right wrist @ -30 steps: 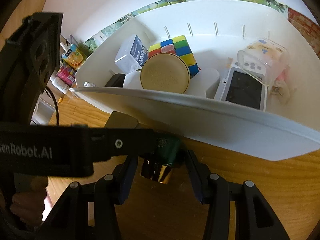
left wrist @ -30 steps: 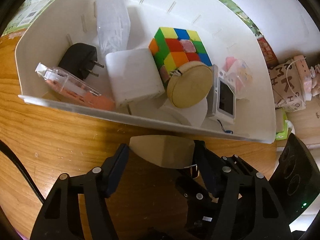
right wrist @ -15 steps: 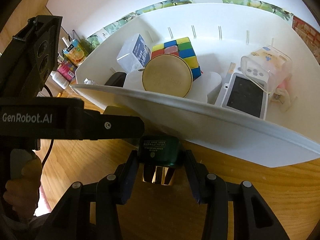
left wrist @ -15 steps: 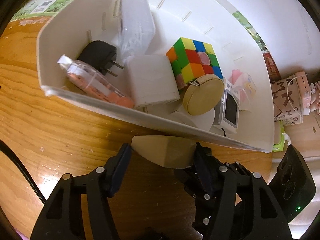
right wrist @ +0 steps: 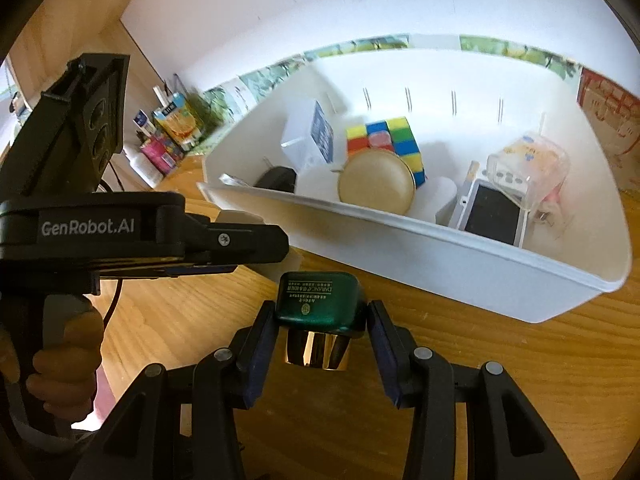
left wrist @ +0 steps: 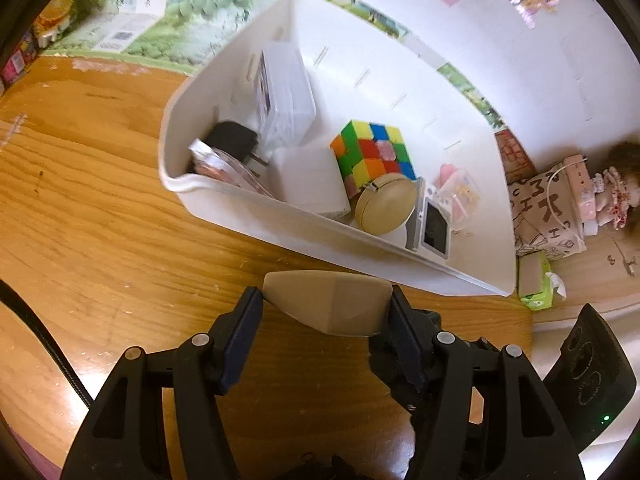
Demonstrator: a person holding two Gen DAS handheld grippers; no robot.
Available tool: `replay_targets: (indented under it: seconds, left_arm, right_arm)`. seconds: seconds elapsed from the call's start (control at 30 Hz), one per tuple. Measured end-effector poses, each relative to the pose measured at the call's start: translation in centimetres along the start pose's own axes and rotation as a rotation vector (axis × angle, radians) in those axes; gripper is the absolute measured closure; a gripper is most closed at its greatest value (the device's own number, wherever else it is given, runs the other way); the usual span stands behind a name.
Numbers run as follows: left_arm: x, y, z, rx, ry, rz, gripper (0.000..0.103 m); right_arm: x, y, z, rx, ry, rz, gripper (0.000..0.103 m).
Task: Organize rigid objects
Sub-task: 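Carry the charger plug and beige block over the bin and release them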
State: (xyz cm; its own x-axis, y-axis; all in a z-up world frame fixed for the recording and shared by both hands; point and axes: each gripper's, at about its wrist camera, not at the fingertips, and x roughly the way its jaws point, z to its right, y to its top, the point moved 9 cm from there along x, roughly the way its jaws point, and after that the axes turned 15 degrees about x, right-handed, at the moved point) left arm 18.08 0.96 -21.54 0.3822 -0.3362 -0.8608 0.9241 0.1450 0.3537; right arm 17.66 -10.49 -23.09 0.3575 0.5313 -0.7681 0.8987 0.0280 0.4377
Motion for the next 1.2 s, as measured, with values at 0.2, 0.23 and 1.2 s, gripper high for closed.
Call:
replay_targets:
  seconds: [0.2, 0.23, 1.2]
  left_arm:
    - [-1.8, 1.1, 0.4, -0.002, 0.012, 0.064, 0.037]
    - [-2.2, 1.3, 0.3, -0.002, 0.016, 0.077, 0.037]
    - [-6.6, 11.5, 2.3, 0.252, 0.345, 0.286, 0.037]
  right_arm:
    - [-2.4, -0.1, -1.2, -0.036, -0.01, 0.05, 0.057]
    - [-2.7, -0.1, -1.3, -0.04, -0.013, 0.056, 0.057]
    - [-8.8, 8.5, -0.2, -0.03, -0.113, 0.277, 0.057]
